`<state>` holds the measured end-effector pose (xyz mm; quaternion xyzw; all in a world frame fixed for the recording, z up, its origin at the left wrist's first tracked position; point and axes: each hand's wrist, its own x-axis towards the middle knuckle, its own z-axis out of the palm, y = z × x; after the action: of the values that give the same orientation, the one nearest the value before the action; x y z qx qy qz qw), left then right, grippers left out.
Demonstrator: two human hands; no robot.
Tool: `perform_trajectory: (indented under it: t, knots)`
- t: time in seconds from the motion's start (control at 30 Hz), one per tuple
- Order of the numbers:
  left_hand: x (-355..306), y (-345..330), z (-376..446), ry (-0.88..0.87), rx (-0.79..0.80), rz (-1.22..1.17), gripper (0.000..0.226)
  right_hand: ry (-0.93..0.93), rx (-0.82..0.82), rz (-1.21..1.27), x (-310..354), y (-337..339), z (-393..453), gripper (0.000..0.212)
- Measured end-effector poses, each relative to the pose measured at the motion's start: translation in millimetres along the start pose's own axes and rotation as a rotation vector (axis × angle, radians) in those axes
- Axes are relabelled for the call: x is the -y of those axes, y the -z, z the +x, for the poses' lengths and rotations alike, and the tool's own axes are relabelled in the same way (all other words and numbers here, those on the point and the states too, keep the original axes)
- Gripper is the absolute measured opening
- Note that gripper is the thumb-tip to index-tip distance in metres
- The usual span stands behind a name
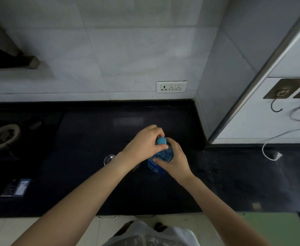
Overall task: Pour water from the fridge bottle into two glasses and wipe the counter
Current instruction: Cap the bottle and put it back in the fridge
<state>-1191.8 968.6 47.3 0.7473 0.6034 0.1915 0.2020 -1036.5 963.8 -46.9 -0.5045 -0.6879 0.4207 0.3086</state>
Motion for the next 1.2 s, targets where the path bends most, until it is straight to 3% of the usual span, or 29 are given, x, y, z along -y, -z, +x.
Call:
perform_trajectory:
  t: [0.17, 0.3, 0.4, 0.57, 0.77, 1.2]
  knots:
    - [4, 3, 2, -0.051, 0.047, -0.072, 0.027, -0.005, 0.017, 0.021, 5, 3, 2, 0.069]
    - [8, 5, 1, -0.075, 0.109, -0.132, 0.042, -0.029, 0.013, 0.047, 4, 2, 2, 0.071]
    - [7, 5, 1, -0.041, 0.079, -0.144, 0.049, -0.035, 0.014, 0.047, 2, 1, 2, 0.072]
    - [3, 4, 3, -0.070, 0.074, -0.049, 0.037, -0.038, 0.020, 0.042, 4, 2, 2, 0.073]
    - [-1, -5, -2, -0.032, -0.108, -0.053, 0.035, -0.043, 0.013, 0.039, 3, 1, 2, 0.075]
    - [2, -7, -10, -0.053, -0.105, -0.093, 0.033, -0.034, 0.015, 0.017, 0, 0, 3, 0.078]
